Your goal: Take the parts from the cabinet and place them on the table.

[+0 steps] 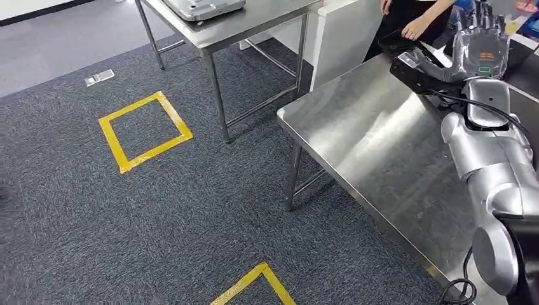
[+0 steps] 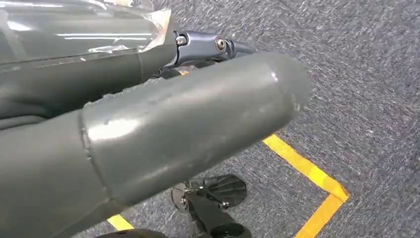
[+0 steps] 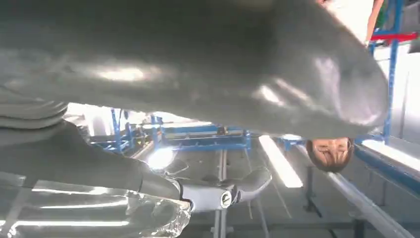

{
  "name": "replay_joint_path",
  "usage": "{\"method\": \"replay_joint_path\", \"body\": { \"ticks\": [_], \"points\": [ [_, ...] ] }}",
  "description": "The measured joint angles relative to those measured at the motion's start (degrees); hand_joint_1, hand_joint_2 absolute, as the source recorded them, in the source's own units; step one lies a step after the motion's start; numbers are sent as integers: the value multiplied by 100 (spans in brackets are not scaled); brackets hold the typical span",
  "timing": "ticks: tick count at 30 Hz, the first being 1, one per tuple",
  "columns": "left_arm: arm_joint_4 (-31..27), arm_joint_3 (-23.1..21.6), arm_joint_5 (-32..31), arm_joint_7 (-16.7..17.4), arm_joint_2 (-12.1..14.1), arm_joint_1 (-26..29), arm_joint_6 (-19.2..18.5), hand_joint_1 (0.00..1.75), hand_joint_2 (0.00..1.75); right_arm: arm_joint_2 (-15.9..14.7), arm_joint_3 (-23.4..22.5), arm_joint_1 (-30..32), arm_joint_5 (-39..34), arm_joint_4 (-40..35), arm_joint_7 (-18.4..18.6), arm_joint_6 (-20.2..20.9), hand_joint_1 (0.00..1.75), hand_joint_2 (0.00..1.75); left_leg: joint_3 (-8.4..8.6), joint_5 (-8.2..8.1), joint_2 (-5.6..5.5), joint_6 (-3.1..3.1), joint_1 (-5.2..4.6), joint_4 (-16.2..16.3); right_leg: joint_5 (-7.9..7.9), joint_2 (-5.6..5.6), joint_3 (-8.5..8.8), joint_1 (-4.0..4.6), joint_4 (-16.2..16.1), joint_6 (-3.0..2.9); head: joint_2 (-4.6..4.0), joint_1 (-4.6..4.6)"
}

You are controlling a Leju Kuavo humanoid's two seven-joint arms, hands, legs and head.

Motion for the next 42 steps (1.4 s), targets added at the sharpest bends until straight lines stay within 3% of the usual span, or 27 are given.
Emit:
{"method": "replay_joint_path", "body": {
  "ticks": [2, 4, 6, 8, 9, 10, 12, 13, 14, 15, 18, 19, 21, 23, 25, 26, 28, 29, 30, 33, 34, 35, 36, 37, 39, 40, 42],
  "points": [
    [0, 0, -4, 6, 0, 26, 2, 0, 0, -7, 9, 28, 0, -9, 2, 17, 0, 0, -52, 62, -72, -55, 1, -34, 30, -75, -33, 50, 60, -63, 0, -20],
    [2, 4, -13, 11, 11, 43, 4, 0, 0, 30, 22, 21, 9, -15, 5, 28, 0, 0, -111, 47, -64, -96, 34, 3, 73, -168, -34, -38, 54, -143, 0, -20],
    [2, 4, -37, 11, 4, 37, 7, 0, 0, 35, 24, 22, 9, -59, 13, 37, 0, 0, -318, -322, 253, -167, 30, 497, 87, -243, -38, -17, 53, -254, 0, -51],
    [2, 4, -46, 11, 2, 27, 9, 0, 0, 30, 24, 17, 9, -61, 13, 41, 0, 0, -692, -722, 342, -207, 60, 1373, 84, -348, -39, 18, 53, -258, 0, -49],
    [2, 4, -48, 13, 0, 29, 7, 0, 0, 32, 26, 19, 9, -61, 13, 50, 0, 0, -819, -802, 360, -215, 72, 1667, 83, -398, -41, 22, 53, -259, 0, -47],
    [2, 4, -48, 15, 0, 30, 9, 0, 0, 33, 28, 19, 9, -61, 15, 59, 0, 0, -805, -757, 362, -215, 76, 1670, 82, -450, -41, 22, 53, -256, 0, -47],
    [2, 4, -48, 24, 0, 26, 11, 0, 0, 33, 33, 17, 17, -63, 15, 66, 0, 0, -503, -480, 381, -189, 78, 1171, 80, -543, -36, 22, 54, -254, 0, -49],
    [2, 4, -52, 24, 2, 24, 20, 0, 0, 33, 37, 16, 20, -83, 18, 66, 0, 0, -161, -246, 486, -164, 75, 592, 77, -595, -34, 21, 54, -251, 0, -51],
    [2, 4, -55, 26, 2, 18, 35, 0, 0, 33, 39, -1, 24, -101, 22, 66, 0, 0, 54, -210, 745, -150, 57, 190, 75, -634, -35, 42, 54, -248, 0, -49],
    [2, 4, -57, 30, 2, 1, 35, 0, 0, 28, 42, -18, 24, -111, 31, 66, 0, 0, 79, -249, 805, -145, -36, 103, 59, -664, -75, 114, 67, -219, 0, -55],
    [2, 4, -59, 39, 0, -3, 35, 0, 0, 22, 68, -37, 28, -116, 35, 66, 0, 0, 24, -214, 580, -56, -75, 90, 65, -840, -38, 146, 5, -165, 0, -38],
    [0, 4, -59, 50, 4, -2, 35, 0, 0, 24, 70, -36, 35, -118, 35, 66, 0, 0, 60, -177, 522, -2, -79, 34, 42, -864, -31, 139, 5, -111, 0, -38],
    [0, 7, -59, 61, 0, -6, 35, 0, 0, -4, 81, -30, 46, -120, 35, 66, 0, 0, 94, -124, 420, 111, -58, -27, -187, -431, -221, 91, 382, -150, 0, -49],
    [0, 9, -59, 63, -4, -26, 37, 0, 0, -61, 83, 5, 50, -118, 35, 66, 0, 0, 83, -120, 245, 146, -62, -27, -584, -276, -728, 93, 1414, -216, 0, -18],
    [2, 7, -61, 65, -9, -10, 33, 0, 0, -64, 85, 55, 57, -118, 35, 66, 0, 0, 85, -117, 99, 154, -79, -26, -652, -235, -998, 127, 1869, -172, 0, -20],
    [2, 7, -63, 70, -15, -1, 33, 0, 0, -61, 92, 71, 59, -118, 35, 66, 0, 0, 87, -113, 20, 157, -83, -23, -530, -233, -926, 126, 1661, -130, 0, -20],
    [2, 9, -63, 72, -20, 1, 35, 0, 0, -61, 92, 68, 61, -120, 35, 59, 0, 0, 94, -108, -125, 152, -82, -9, -108, -147, -483, 124, 726, -45, 0, -18],
    [2, 9, -63, 74, -20, 0, 35, 0, 0, -61, 94, 60, 66, -120, 37, 59, 0, 0, 93, -107, -191, 149, -80, -1, 64, 25, -263, 99, 274, -28, 0, -18],
    [2, 9, -63, 76, -22, -3, 35, 0, 0, -61, 96, 58, 74, -120, 42, 59, 0, 0, 62, -106, -257, 128, -113, 37, 84, 196, -162, 98, 65, -71, 0, -23],
    [2, 9, -66, 79, -24, 37, 44, 0, 0, -31, 116, 65, 87, -120, 50, 57, 0, 0, 17, -57, -406, 44, -83, 2, 122, -4, -156, 152, 57, -165, 0, -23],
    [2, 9, -63, 79, -20, 47, 46, 0, 0, -5, 125, 57, 94, -122, 50, 55, 0, 0, -4, -51, -467, 19, -101, 9, 154, -74, -121, 75, 18, -218, 0, -29],
    [2, 13, -63, 81, -6, 50, 50, 0, 0, 19, 131, 48, 96, -125, 50, 55, 0, 0, -27, -122, -267, -3, -101, 77, 171, -129, -100, 45, 0, -244, 0, -31],
    [2, 13, -63, 81, -15, 45, 50, 0, 0, 19, 131, 51, 98, -125, 50, 52, 0, 0, -125, -306, 36, -62, -117, 311, 166, -192, -89, 55, -7, -320, 0, -60],
    [2, 13, -66, 83, -13, 34, 50, 0, 0, 19, 131, 49, 103, -127, 50, 52, 0, 0, -300, -510, 198, -107, -79, 680, 157, -251, -81, 73, -7, -344, 0, -62],
    [2, 15, -66, 85, -20, 35, 48, 0, 0, 19, 133, 42, 111, -127, 52, 52, 0, 0, -738, -866, 333, -163, 2, 1554, 145, -389, -77, 93, -5, -358, 0, -60],
    [2, 15, -66, 89, -26, 41, 44, 0, 0, 19, 135, 43, 111, -127, 53, 52, 0, 0, -849, -885, 354, -189, 38, 1746, 142, -459, -78, 94, -4, -358, 0, -58],
    [2, 18, -66, 98, -28, 43, 44, 0, 0, 37, 148, 38, 116, -127, 53, 52, 0, 0, -656, -596, 389, -227, 100, 1347, 131, -569, -70, 91, -3, -366, 0, -64]
  ]
}}
